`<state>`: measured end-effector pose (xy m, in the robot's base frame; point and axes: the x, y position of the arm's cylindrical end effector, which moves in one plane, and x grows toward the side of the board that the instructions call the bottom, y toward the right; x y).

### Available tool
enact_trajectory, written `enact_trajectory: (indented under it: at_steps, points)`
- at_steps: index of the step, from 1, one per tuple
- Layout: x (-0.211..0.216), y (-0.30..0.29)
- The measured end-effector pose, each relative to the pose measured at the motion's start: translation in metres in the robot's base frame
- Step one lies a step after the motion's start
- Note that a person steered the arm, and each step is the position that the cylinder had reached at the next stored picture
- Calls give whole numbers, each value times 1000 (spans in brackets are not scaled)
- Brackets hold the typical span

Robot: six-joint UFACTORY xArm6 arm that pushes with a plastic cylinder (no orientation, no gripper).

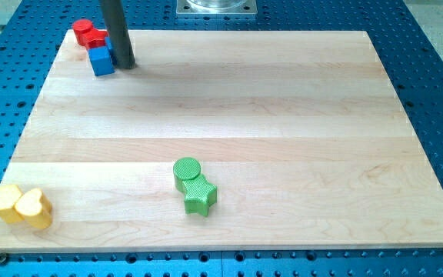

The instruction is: Push the green star away from the green circle

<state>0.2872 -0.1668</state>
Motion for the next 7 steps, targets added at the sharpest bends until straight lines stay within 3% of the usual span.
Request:
enact_trajectory:
  at_steps: [2, 4, 5, 6, 7]
  points:
    - [64, 69]
    - [174, 212]
    - [239, 237]
    - [272, 213]
    - [276, 170]
